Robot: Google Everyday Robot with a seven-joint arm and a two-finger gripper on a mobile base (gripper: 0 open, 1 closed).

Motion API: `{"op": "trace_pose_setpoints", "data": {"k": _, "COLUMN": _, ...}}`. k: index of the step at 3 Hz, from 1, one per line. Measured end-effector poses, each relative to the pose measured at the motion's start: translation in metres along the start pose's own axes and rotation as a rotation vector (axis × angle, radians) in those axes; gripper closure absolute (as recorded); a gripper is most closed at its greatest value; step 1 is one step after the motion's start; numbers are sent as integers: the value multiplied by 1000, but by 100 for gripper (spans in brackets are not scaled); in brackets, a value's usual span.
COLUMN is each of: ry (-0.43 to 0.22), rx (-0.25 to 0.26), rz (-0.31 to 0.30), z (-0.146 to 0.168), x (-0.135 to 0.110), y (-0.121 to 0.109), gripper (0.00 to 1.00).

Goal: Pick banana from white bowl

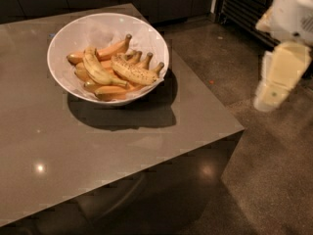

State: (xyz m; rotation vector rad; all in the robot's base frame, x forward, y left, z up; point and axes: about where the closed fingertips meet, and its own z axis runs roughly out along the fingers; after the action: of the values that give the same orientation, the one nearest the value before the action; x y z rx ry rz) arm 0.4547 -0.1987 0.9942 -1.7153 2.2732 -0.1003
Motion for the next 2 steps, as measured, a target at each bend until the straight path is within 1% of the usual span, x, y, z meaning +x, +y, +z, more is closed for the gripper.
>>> {"op": "trace_pose_setpoints", "data": {"k": 1, "ry": 29, "rx": 9, "rz": 11, "z": 1, "x": -42, "y": -34, "gripper": 0}}
{"op": "trace_pose_setpoints", "data": {"k": 2, "ry": 55, "rx": 22, "rz": -26, "z": 16, "x": -82, "y": -58, "gripper": 0}}
